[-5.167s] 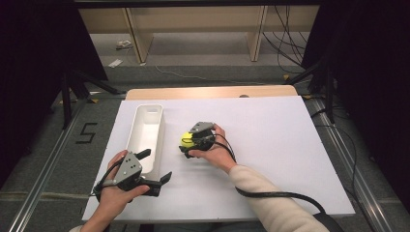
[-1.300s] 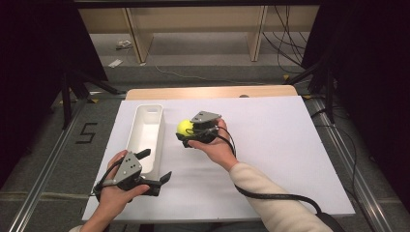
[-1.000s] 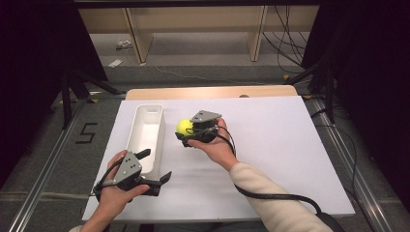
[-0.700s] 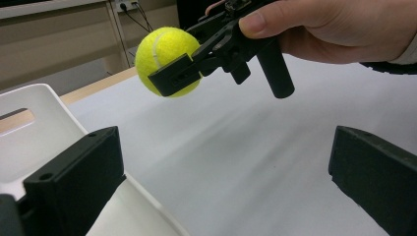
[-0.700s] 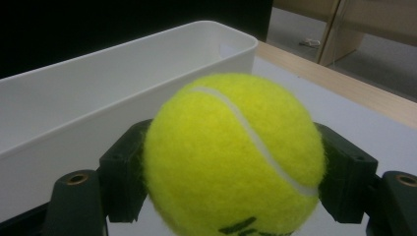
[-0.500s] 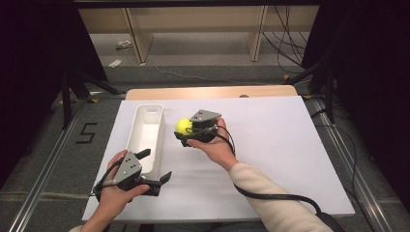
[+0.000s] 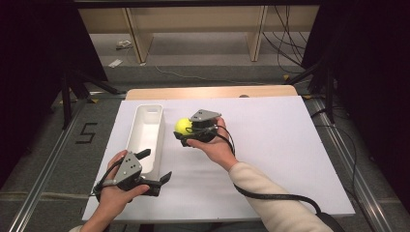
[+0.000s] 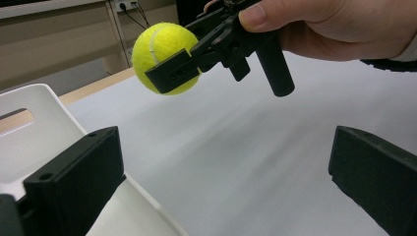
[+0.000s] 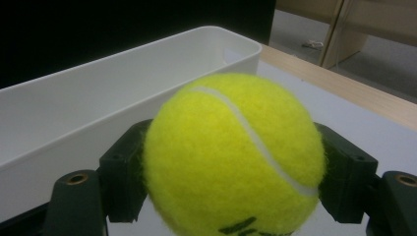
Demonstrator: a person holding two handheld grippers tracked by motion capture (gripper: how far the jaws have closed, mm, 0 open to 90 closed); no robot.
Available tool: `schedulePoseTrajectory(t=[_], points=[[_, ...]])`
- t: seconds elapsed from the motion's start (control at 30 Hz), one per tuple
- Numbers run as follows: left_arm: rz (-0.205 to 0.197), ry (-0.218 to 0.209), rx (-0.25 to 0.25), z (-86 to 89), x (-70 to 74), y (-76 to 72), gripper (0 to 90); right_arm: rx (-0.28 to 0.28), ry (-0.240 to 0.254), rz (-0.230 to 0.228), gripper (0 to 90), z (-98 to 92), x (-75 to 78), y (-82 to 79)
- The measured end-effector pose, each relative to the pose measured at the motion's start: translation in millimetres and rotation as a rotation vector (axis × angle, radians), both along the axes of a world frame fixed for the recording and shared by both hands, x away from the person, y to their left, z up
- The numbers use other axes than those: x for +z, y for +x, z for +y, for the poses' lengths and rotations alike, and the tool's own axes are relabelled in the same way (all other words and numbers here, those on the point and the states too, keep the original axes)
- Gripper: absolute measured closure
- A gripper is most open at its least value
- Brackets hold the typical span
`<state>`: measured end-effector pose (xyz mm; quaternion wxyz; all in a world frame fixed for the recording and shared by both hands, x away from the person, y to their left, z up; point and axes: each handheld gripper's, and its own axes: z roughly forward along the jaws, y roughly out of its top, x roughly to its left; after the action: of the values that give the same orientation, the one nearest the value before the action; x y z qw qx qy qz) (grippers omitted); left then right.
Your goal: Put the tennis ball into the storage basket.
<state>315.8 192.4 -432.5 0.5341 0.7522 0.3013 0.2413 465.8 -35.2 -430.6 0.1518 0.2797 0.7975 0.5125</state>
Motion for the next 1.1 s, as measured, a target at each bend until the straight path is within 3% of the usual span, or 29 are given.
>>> schedulePoseTrajectory(t=[1.1], points=[[0.002,-0.002,0.004,0.8,0.3,0.2,0.0,0.0,0.009,-0.006,26.5,0.7,4.0,-1.0]])
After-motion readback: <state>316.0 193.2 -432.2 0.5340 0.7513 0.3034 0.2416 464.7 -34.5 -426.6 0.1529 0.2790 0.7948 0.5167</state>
